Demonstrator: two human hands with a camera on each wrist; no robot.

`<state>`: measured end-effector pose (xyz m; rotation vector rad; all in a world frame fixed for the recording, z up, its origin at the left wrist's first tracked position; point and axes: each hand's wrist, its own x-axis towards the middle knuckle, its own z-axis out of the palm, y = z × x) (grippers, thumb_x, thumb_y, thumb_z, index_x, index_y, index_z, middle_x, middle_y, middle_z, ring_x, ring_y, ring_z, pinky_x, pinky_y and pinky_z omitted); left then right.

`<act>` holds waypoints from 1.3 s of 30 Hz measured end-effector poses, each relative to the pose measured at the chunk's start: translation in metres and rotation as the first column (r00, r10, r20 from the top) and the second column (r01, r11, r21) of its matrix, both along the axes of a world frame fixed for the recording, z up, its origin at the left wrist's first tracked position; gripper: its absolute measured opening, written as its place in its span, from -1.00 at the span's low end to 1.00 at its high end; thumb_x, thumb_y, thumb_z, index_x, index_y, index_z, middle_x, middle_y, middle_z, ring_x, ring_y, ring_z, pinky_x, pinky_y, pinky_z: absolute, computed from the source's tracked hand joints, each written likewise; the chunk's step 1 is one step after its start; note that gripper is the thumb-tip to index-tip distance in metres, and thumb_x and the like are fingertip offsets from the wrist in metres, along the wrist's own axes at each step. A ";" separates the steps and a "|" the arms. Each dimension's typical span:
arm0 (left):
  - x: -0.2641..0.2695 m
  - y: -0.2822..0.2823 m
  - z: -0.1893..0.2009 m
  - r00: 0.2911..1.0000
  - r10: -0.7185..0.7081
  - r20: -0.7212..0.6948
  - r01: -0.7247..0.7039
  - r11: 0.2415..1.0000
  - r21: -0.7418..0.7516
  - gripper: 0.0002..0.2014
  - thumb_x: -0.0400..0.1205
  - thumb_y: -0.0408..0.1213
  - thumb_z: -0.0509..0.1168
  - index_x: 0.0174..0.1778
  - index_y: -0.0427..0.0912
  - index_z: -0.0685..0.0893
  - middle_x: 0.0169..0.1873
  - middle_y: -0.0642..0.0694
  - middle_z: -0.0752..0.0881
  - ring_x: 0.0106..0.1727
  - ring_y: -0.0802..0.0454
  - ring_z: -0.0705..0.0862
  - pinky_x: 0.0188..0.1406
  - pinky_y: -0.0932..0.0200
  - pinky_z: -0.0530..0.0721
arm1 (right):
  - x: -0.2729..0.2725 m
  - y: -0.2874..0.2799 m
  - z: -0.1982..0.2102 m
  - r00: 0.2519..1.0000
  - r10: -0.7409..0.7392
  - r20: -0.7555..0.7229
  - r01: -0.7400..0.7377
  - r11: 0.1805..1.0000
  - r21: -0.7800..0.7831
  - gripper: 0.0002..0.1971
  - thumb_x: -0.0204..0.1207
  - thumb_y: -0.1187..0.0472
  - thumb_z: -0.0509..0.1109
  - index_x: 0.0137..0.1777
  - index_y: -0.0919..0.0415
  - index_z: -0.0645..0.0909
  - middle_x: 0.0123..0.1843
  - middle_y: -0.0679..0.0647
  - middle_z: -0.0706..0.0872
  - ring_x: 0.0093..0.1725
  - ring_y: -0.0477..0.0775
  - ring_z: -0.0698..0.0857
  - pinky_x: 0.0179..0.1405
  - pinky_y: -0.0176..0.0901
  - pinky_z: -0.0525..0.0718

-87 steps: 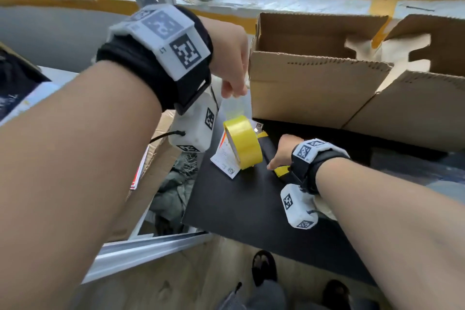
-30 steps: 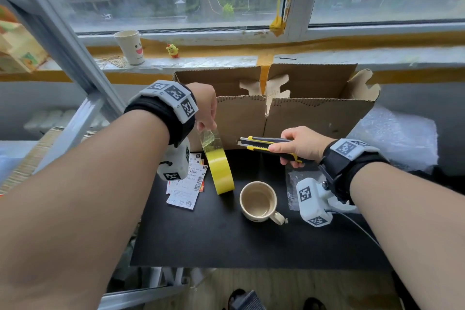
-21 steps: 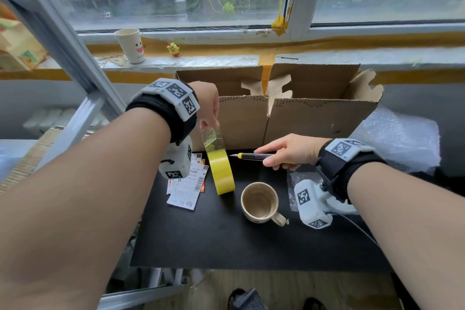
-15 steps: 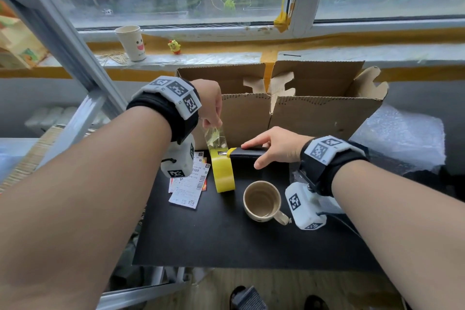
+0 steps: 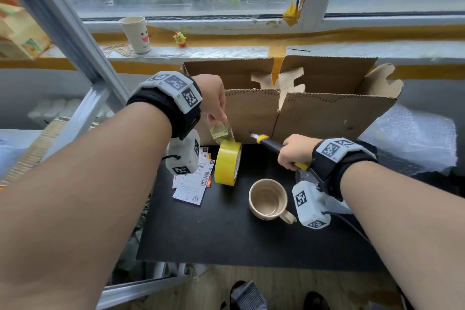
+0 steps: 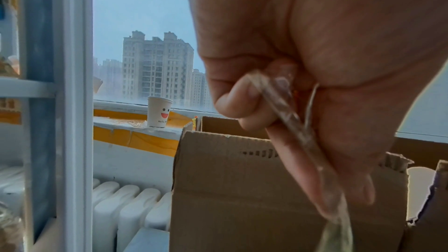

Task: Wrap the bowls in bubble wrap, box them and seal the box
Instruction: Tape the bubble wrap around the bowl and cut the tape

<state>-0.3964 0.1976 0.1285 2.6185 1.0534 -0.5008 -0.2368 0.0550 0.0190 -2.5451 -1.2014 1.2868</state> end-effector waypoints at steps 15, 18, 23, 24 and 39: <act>-0.017 0.003 -0.001 0.989 0.123 0.079 -0.114 0.987 -0.112 -0.80 0.55 -0.14 0.45 -0.38 -0.10 0.79 -0.45 0.09 0.76 -0.44 0.27 0.58 -0.39 0.34 0.50 | -0.069 0.050 -0.068 0.807 -0.361 -0.467 0.487 0.854 0.182 0.02 0.14 0.16 0.76 0.58 0.34 0.31 0.30 0.21 0.66 0.12 0.18 0.67 0.25 0.10 0.65; -0.031 0.011 -0.006 0.968 0.226 0.109 -0.213 0.970 -0.118 -0.82 0.52 -0.18 0.46 -0.30 -0.21 0.83 -0.34 -0.01 0.76 -0.33 0.15 0.58 -0.31 0.26 0.56 | -0.069 0.045 -0.064 0.792 -0.324 -0.518 0.457 0.877 0.150 -0.59 0.26 0.33 0.68 0.01 0.33 0.54 -0.17 0.19 0.60 -0.35 0.12 0.59 -0.25 -0.06 0.63; -0.064 0.020 -0.019 0.899 0.438 0.010 -0.434 0.893 -0.121 -0.82 0.54 -0.21 0.46 -0.35 -0.20 0.77 -0.46 0.00 0.66 -0.52 0.13 0.42 -0.36 0.18 0.60 | -0.062 0.043 -0.057 0.829 -0.246 -0.503 0.382 0.905 0.186 -0.61 0.28 0.35 0.66 -0.31 0.16 0.41 -0.36 0.09 0.49 -0.43 0.07 0.47 -0.34 -0.10 0.49; -0.068 0.020 -0.021 0.894 0.449 -0.013 -0.448 0.889 -0.092 -0.78 0.53 -0.22 0.47 -0.42 -0.19 0.72 -0.47 -0.04 0.61 -0.53 0.10 0.40 -0.50 0.24 0.45 | -0.061 0.043 -0.055 0.824 -0.231 -0.517 0.371 0.910 0.185 -0.61 0.28 0.35 0.65 -0.32 0.15 0.40 -0.37 0.08 0.48 -0.44 0.06 0.47 -0.34 -0.11 0.49; -0.071 0.017 -0.024 0.918 0.359 0.171 -0.337 0.931 -0.142 -0.81 0.55 -0.17 0.44 -0.37 -0.10 0.81 -0.56 0.09 0.72 -0.49 0.28 0.56 -0.36 0.24 0.49 | -0.065 0.045 -0.044 0.925 -0.058 -0.376 0.121 0.982 0.147 -0.62 0.33 0.19 0.65 0.08 0.31 0.67 -0.24 0.13 0.65 -0.32 0.07 0.60 -0.25 -0.06 0.57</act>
